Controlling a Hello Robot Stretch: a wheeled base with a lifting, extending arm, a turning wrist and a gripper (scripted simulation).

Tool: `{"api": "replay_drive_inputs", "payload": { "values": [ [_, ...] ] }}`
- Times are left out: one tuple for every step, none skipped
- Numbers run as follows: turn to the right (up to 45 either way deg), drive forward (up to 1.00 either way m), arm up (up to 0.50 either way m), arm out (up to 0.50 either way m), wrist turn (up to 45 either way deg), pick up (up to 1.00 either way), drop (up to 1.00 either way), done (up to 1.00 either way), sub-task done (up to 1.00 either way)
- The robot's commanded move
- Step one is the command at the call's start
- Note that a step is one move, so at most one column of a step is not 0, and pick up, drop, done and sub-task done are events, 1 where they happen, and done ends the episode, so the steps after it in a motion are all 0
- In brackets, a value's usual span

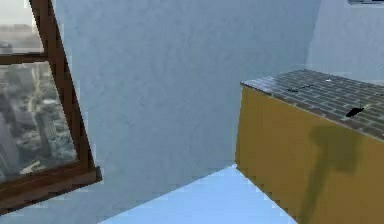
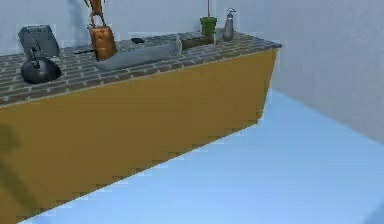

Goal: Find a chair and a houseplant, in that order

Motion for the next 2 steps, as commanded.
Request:
{"api": "replay_drive_inputs", "payload": {
  "values": [
    [-45.0, 0.00, 0.00, 0.00, 0.0, 0.00, 0.00, 0.00, 0.00],
    [-45.0, 0.00, 0.00, 0.00, 0.0, 0.00, 0.00, 0.00, 0.00]
  ]
}}
